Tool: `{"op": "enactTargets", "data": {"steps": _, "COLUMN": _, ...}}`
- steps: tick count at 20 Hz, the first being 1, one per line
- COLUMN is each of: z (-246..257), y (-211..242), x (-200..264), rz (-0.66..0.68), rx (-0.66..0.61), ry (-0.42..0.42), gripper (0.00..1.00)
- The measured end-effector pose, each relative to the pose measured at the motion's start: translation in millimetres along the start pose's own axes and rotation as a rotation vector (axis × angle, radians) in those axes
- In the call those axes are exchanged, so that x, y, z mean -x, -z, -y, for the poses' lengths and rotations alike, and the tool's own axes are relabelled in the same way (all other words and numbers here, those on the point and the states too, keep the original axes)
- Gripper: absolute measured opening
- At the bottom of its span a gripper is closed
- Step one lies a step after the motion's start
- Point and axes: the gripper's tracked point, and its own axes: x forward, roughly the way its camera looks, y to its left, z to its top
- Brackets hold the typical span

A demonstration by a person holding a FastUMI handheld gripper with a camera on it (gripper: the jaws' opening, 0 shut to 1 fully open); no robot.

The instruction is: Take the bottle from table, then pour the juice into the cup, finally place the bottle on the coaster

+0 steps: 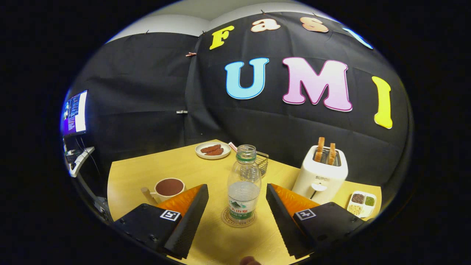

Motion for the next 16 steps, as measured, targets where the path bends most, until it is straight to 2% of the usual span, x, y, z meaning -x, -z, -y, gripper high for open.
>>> {"op": "enactTargets", "data": {"steps": 10, "z": 2.0, "y": -49.9, "x": 80.8, "rz": -0.007, "rx": -0.013, "ry": 0.173, "gripper": 0.97}}
{"op": "enactTargets", "data": {"steps": 16, "z": -12.2, "y": -77.2, "x": 113.9, "rz": 0.018, "rx": 0.009, "ry": 0.216, "gripper": 0.97}}
